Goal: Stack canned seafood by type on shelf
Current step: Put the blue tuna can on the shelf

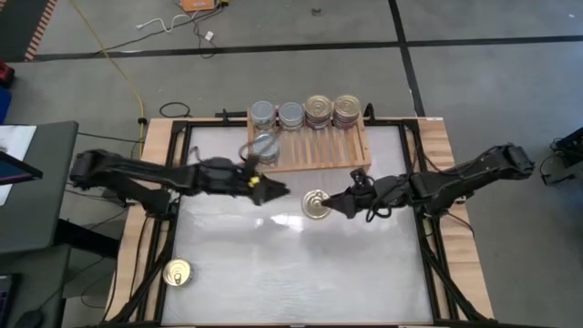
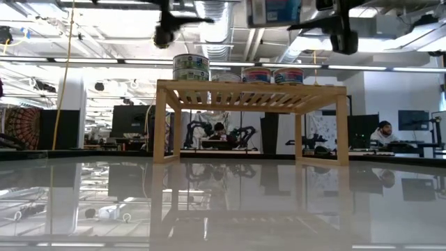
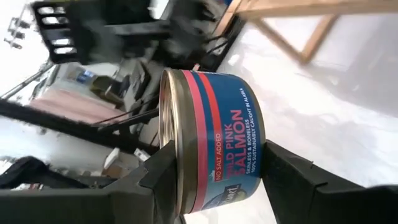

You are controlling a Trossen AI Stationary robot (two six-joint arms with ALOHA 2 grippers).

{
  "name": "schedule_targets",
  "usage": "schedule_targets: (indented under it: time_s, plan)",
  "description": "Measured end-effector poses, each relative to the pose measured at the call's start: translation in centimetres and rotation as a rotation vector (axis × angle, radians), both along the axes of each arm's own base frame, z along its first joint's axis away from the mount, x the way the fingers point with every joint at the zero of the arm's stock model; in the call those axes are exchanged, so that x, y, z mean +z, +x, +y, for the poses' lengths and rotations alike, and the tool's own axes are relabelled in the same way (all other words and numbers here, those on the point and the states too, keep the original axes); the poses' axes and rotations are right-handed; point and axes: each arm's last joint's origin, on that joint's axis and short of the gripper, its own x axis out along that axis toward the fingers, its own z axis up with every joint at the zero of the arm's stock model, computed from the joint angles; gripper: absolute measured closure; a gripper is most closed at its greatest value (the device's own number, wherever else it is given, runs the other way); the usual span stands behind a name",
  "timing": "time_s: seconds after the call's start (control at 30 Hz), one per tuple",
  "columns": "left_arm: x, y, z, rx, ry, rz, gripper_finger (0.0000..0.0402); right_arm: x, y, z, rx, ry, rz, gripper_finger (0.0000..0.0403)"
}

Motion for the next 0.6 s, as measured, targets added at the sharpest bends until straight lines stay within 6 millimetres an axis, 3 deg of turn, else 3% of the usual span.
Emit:
schedule_targets:
  time_s: [0.2, 0.4, 0.6]
  plan:
    - [3.4, -5.6, 1.0, 0.002, 0.288, 0.013, 0.0099, 1.0, -2.5, -2.7, -0.161, 0.026, 0.042, 0.0189]
    - [4.8, -10.7, 1.7, 0.027, 0.494, 0.064, 0.0099, 1.1, -5.0, -6.2, -0.387, 0.071, 0.105, 0.0189]
    - [5.1, -13.2, 2.6, 0.113, 0.582, 0.113, 0.0099, 1.3, -6.3, -9.5, -0.574, 0.088, 0.104, 0.0189]
